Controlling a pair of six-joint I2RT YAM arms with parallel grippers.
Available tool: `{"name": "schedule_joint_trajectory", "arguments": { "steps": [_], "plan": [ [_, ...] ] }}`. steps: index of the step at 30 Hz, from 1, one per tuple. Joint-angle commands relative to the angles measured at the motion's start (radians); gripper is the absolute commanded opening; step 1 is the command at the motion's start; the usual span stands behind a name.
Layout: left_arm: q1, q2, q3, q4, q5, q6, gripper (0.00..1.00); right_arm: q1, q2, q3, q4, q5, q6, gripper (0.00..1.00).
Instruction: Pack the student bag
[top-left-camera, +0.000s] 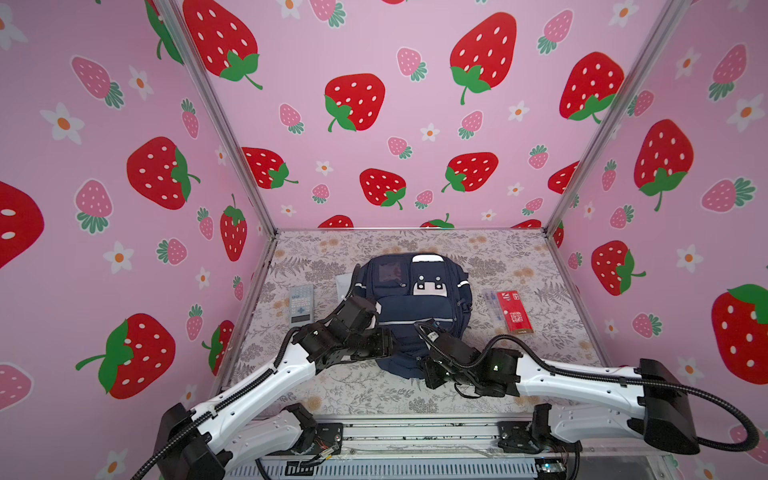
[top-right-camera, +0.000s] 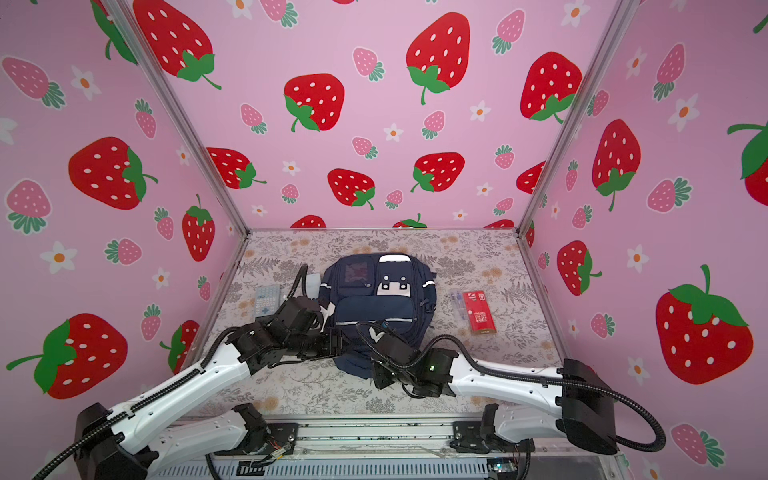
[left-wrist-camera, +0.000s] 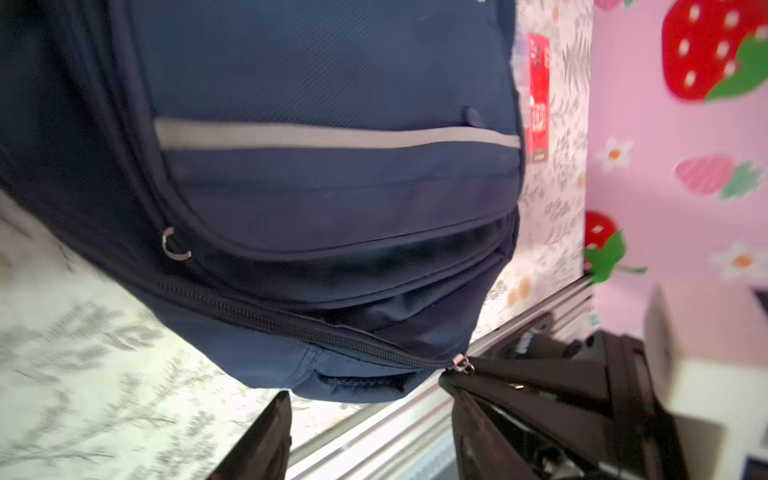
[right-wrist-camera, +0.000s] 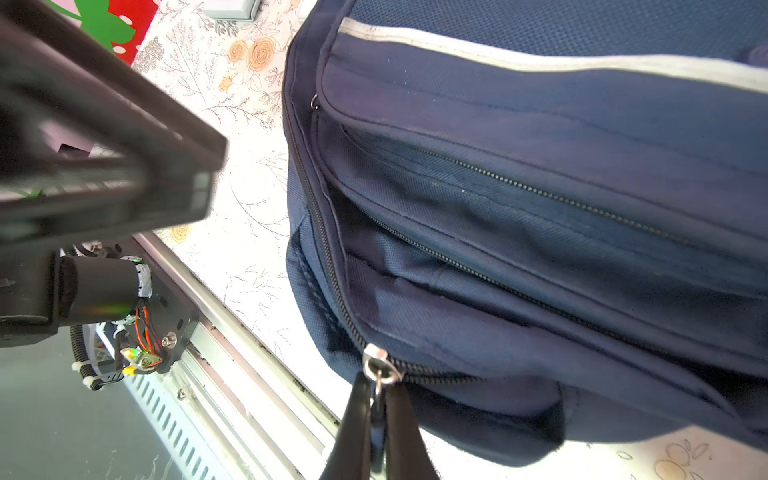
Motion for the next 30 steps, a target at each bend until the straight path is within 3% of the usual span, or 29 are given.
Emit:
{"name": "schedule_joint_trajectory", "arguments": {
  "steps": [1,4,7,12,15,22,25,30],
  "plan": [
    [-0.034,-0.079,0.020,-0.117,-0.144,0.423,0.64,-0.005,-0.042,0.001,0.052,-0.001,-0.004,0.00],
    [-0.033,-0.146,-0.049,0.002,-0.070,0.560,0.67,-0.014,-0.060,-0.017,0.069,-0.007,0.003,0.00],
    [-0.034,-0.109,-0.055,0.061,-0.020,0.592,0.66,-0.020,-0.075,-0.027,0.079,-0.016,0.007,0.00],
    [-0.035,0.049,0.011,0.063,0.026,0.515,0.64,-0.024,-0.085,-0.028,0.079,-0.027,0.003,0.00],
    [-0.068,0.122,0.004,0.126,0.058,0.457,0.71,-0.028,-0.087,-0.026,0.072,-0.029,0.000,0.00],
    [-0.169,0.208,-0.036,0.250,0.009,0.462,0.72,-0.031,-0.104,-0.028,0.057,-0.039,0.008,0.00],
    [-0.174,0.236,-0.046,0.282,-0.049,0.476,0.58,-0.031,-0.117,-0.034,0.055,-0.042,0.006,0.00],
    [-0.178,0.276,-0.028,0.294,-0.056,0.492,0.35,-0.031,-0.127,-0.035,0.043,-0.040,0.007,0.00]
  ]
}}
